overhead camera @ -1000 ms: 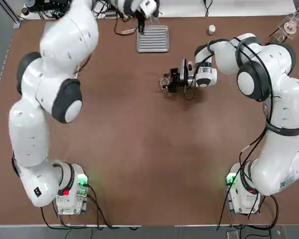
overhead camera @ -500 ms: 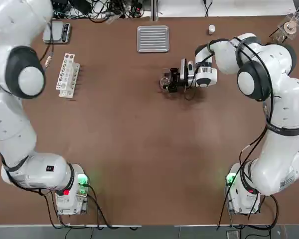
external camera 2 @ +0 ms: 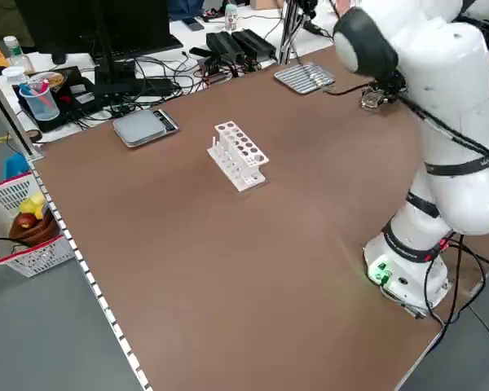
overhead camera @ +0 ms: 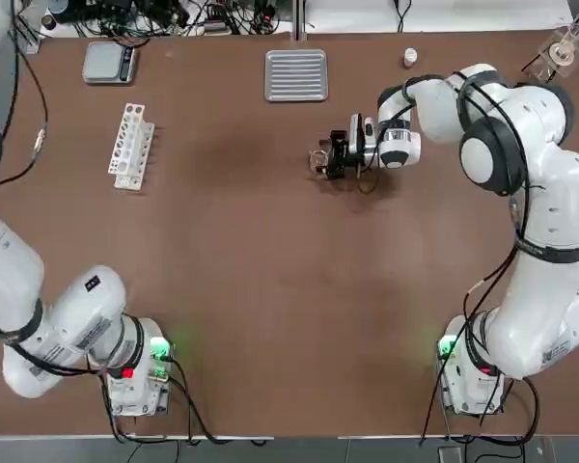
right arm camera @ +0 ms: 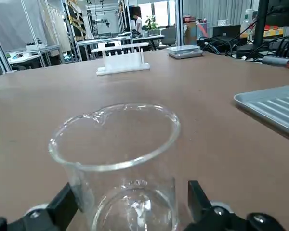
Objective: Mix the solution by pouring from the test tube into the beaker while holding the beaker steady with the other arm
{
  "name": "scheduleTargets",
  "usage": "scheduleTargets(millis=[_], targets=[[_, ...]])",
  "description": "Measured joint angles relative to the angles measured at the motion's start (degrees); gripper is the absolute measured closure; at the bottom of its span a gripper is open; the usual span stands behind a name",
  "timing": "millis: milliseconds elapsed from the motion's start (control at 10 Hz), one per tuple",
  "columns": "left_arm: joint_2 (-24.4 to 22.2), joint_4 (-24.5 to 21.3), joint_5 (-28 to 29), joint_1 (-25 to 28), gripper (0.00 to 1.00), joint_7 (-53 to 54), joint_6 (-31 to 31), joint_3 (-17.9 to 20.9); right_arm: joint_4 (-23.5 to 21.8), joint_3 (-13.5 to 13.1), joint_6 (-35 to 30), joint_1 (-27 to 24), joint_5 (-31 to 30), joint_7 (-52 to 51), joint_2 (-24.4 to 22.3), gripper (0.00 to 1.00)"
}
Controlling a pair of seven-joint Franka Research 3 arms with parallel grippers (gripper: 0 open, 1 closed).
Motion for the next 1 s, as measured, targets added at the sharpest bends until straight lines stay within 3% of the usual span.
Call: scheduleTargets(millis=[200,700,800,1000], targets=[[2.8,0.0,-5.6,5.6,0.79,3.8,-6.5,-0.4,0.0,0.0,0.0,-0.1,0.0,0.0,0.0,0.0],[8.3,-1.6,-11.5,18.1,0.79,16.9,-17.7,-0.2,0.0,1.2,-0.1,-1.2,0.0,0.0,0.0,0.0],[10.4,-1.9,-11.6,20.2,0.79,22.0,-18.6,1.0,0.0,1.9,-0.1,-1.9,0.0,0.0,0.0,0.0],[13.5,-2.1,-13.9,21.2,0.79,29.0,-21.6,7.4,0.0,2.2,-0.1,-2.4,0.0,0.0,0.0,0.0]])
